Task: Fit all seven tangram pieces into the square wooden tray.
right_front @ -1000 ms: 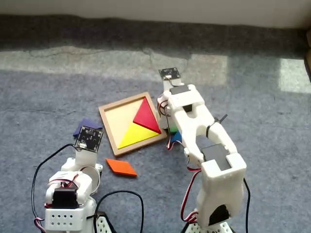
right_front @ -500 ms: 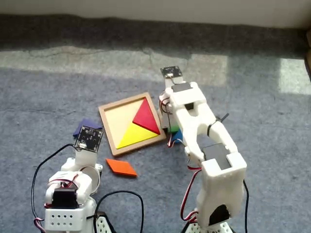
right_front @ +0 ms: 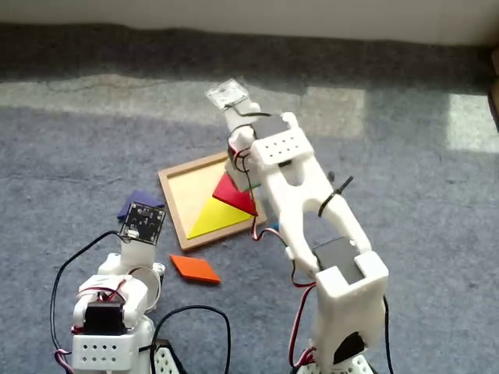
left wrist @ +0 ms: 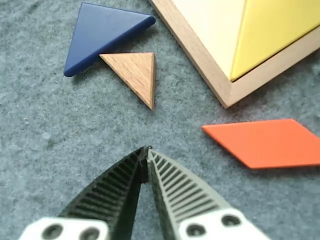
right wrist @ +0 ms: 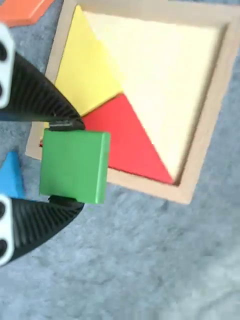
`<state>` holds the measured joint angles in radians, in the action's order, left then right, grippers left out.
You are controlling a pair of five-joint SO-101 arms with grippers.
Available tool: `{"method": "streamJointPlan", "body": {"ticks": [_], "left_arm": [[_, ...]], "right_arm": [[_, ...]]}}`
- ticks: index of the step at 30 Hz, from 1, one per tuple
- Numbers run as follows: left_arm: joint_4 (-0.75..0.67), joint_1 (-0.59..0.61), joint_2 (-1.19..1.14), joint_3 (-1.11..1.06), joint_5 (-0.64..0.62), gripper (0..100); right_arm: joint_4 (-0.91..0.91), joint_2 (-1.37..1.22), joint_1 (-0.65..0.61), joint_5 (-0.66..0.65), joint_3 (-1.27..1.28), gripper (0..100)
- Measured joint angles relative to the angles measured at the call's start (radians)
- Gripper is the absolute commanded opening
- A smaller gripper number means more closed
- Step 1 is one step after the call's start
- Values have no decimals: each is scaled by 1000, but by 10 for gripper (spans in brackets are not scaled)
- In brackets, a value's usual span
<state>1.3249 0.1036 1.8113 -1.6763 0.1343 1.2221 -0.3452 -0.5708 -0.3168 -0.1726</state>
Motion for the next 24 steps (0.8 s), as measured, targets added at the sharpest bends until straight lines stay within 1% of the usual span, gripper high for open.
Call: {"method": "streamJointPlan", "body": {"ticks": [5,11,19,24], "left_arm": [[0,0,0,0,0,5],[0,0,0,0,0,5],[0,0,0,0,0,5],[0,0,0,0,0,5]], "right_arm": [[-104,-80,-81,-129,-6,48],[-190,-160,-147,-207,-8,48],[-276,-163,-189,-227,-8,48],[-318,-163,-192,-227,-6,48]]}}
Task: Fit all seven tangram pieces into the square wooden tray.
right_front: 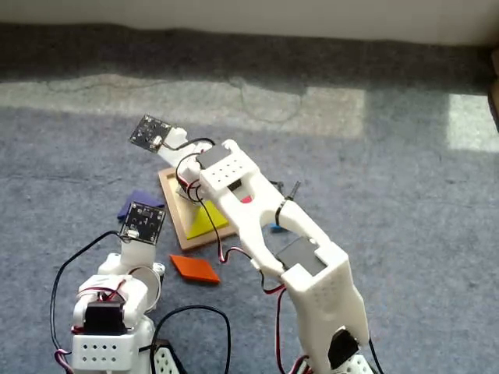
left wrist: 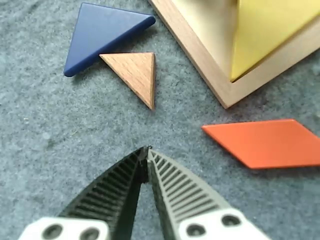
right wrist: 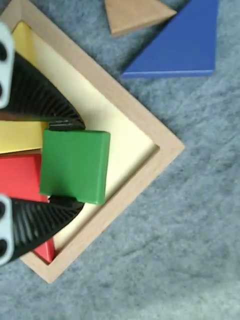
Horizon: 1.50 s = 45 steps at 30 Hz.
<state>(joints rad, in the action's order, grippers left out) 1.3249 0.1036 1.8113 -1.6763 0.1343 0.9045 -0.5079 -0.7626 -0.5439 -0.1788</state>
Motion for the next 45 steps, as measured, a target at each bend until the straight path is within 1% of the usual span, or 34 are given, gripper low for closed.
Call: {"method": "streamJointPlan", "body": {"ticks": [7,10,16,22,24,26,29,32,38,45], "left_arm": [[0,0,0,0,0,5],[0,0,0,0,0,5],[0,0,0,0,0,5],[0,0,0,0,0,5],[0,0,0,0,0,5],[0,0,0,0,0,5],[0,0,0,0,0,5],[0,0,0,0,0,5],[0,0,0,0,0,5],[0,0,0,0,0,5]], "right_arm": [[-2,0,0,0,0,48],[-2,0,20,0,0,48],[-14,0,34,-2,75,48],[-17,3,34,-2,95,54],[-17,3,34,-2,95,84],[-17,3,34,0,95,150],[-15,3,34,52,95,248],[28,3,34,83,95,265],[135,0,34,89,37,264],[397,0,52,91,-178,264]]}}
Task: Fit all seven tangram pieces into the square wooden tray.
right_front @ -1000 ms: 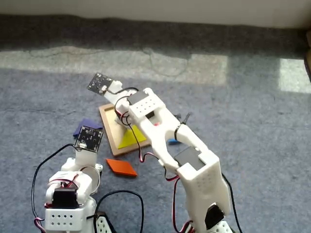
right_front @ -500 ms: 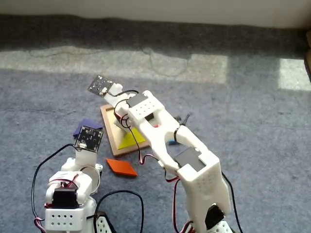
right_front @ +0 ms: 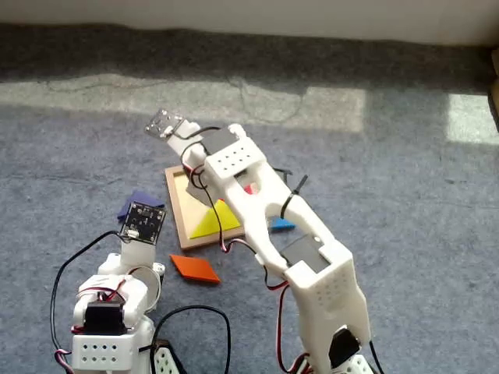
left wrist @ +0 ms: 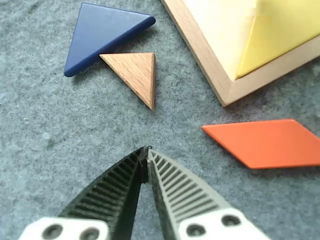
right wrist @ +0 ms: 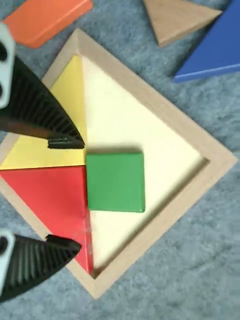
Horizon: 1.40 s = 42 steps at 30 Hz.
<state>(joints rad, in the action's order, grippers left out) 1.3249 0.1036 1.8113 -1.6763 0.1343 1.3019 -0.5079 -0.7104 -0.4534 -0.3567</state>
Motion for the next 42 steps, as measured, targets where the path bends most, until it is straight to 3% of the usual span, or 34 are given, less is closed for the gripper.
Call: {"method": "streamJointPlan", "body": {"ticks": [10,23,30,39,42], "left_arm": [[0,0,6,0,0,5],[0,0,6,0,0,5],[0,0,6,0,0,5],[0,0,6,0,0,5],[0,0,6,0,0,5]], "right_arm": [[316,0,43,110,-215,263],[399,0,183,282,-218,263],[388,0,245,305,-57,263],[161,0,325,305,209,262],[89,5,325,305,273,221]]}}
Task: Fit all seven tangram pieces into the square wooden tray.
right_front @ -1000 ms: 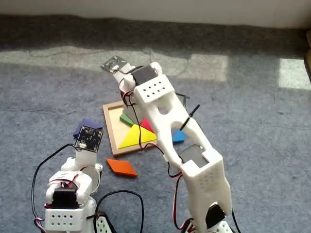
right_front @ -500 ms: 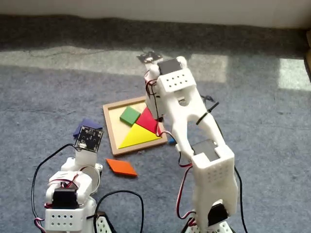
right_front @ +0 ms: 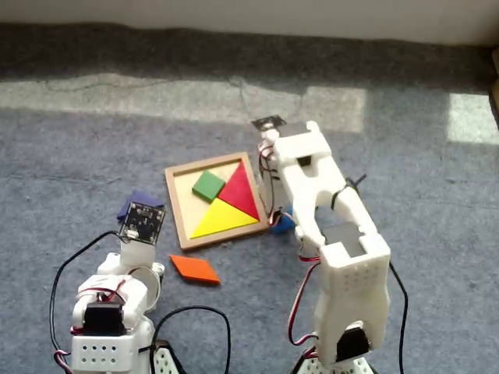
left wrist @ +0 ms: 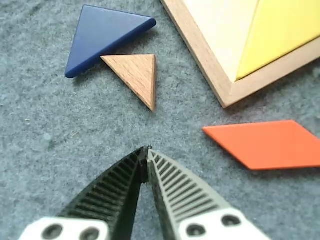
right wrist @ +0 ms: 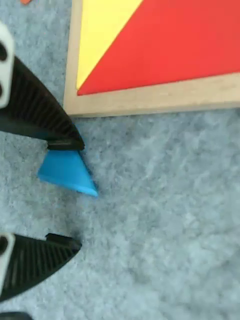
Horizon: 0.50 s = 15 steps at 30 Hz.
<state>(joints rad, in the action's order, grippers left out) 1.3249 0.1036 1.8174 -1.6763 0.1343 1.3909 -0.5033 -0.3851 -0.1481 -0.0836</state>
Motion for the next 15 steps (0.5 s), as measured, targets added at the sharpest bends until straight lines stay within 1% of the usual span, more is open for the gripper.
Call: {"method": "streamJointPlan", "body": {"ticks": [3,5,15], "left_arm": [[0,0,0,0,0,5],[0,0,0,0,0,5],[0,0,0,0,0,5]], "right_arm": [[-31,2,3,0,34,185],[-41,5,8,0,41,179],[-54,15,-2,2,71,176]]}}
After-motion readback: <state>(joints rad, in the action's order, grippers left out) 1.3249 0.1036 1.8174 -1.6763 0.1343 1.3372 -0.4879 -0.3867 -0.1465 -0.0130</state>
